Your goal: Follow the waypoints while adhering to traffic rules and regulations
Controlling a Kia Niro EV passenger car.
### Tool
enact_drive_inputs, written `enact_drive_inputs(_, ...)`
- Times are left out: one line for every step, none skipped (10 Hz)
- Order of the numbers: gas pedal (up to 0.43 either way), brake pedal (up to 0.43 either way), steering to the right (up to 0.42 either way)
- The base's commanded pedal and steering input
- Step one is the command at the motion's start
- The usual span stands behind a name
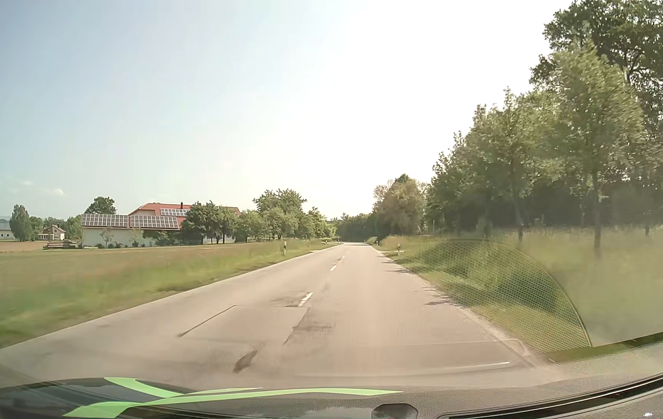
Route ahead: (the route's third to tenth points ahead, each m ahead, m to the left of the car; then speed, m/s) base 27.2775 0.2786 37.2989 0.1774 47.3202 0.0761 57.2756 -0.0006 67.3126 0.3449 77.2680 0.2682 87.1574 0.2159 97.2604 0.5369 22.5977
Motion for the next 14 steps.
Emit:
enact_drive_inputs(0.11,0.0,-0.001)
enact_drive_inputs(0.11,0.0,-0.001)
enact_drive_inputs(0.11,0.0,-0.001)
enact_drive_inputs(0.11,0.0,-0.001)
enact_drive_inputs(0.11,0.0,-0.001)
enact_drive_inputs(0.098,0.0,-0.001)
enact_drive_inputs(0.098,0.0,-0.002)
enact_drive_inputs(0.098,0.0,-0.001)
enact_drive_inputs(0.098,0.0,-0.001)
enact_drive_inputs(0.098,0.0,0.0)
enact_drive_inputs(0.087,0.0,0.001)
enact_drive_inputs(0.087,0.0,0.002)
enact_drive_inputs(0.087,0.0,0.003)
enact_drive_inputs(0.087,0.0,0.003)
